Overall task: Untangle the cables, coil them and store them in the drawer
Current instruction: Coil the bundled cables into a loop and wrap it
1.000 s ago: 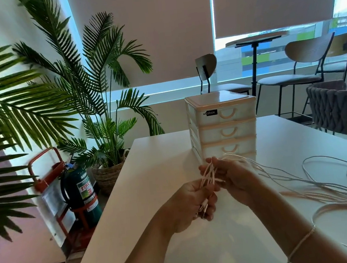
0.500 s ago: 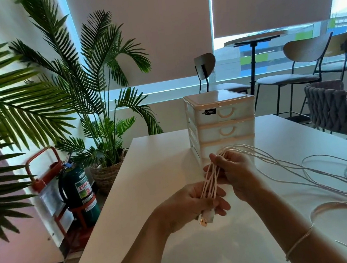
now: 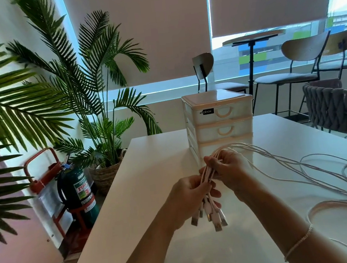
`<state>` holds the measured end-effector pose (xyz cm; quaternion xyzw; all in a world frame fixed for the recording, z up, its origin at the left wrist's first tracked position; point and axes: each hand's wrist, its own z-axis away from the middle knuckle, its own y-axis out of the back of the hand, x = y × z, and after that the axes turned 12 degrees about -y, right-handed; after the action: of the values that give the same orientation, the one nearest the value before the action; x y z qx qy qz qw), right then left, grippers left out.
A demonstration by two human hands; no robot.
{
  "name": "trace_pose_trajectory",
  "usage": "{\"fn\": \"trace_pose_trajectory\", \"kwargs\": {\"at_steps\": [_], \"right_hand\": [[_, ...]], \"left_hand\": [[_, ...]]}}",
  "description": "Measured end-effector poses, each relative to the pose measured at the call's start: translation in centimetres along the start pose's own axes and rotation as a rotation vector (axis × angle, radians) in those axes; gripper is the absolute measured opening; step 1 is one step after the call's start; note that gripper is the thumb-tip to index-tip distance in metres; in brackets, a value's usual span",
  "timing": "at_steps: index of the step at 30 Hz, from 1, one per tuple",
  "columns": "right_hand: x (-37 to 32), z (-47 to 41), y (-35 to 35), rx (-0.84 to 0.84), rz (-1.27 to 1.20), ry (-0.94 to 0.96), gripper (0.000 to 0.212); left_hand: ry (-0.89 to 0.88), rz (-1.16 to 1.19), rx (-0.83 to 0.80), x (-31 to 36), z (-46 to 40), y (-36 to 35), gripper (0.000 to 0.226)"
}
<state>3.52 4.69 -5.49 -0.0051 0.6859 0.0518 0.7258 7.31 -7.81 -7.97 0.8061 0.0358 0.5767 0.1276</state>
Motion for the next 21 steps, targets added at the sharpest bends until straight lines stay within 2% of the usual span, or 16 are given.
{"fn": "trace_pose_trajectory", "kwargs": {"at_steps": [5, 8, 10, 12, 14, 16, 18, 21], "right_hand": [[0.0, 0.0, -0.5, 0.108, 0.165, 0.037, 0.020], [0.0, 0.0, -0.5, 0.131, 0.211, 0.056, 0.021], [-0.2, 0.0, -0.3, 0.121, 0.187, 0.052, 0.020], [-0.4, -0.1, -0.1, 0.099, 0.136, 0.041, 0.017], [-0.6, 0.1, 0.2, 0.056, 0.087, 0.028, 0.015], [-0.8, 0.3, 0.3, -0.016, 0.023, 0.009, 0.014], [-0.9, 0.4, 0.4, -0.068, -0.019, 0.016, 0.014], [-0.9, 0.4, 0.5, -0.109, -0.023, 0.034, 0.014]], "left_hand": [[-0.078, -0.293, 0.019, 0.4, 0.1, 0.8, 0.010], [-0.101, -0.405, 0.038, 0.6, 0.0, 1.4, 0.021], [-0.078, -0.359, 0.007, 0.4, -0.1, 1.3, 0.024], [-0.042, -0.183, -0.041, 0.2, -0.1, 1.2, 0.022], [-0.024, 0.037, -0.078, 0.3, 0.0, 1.0, 0.016], [-0.017, 0.160, -0.060, 0.6, 0.0, 0.7, 0.005], [0.004, 0.223, 0.000, 0.6, -0.1, 0.6, 0.016], [0.009, 0.236, 0.027, 0.4, -0.3, 0.9, 0.017]]}}
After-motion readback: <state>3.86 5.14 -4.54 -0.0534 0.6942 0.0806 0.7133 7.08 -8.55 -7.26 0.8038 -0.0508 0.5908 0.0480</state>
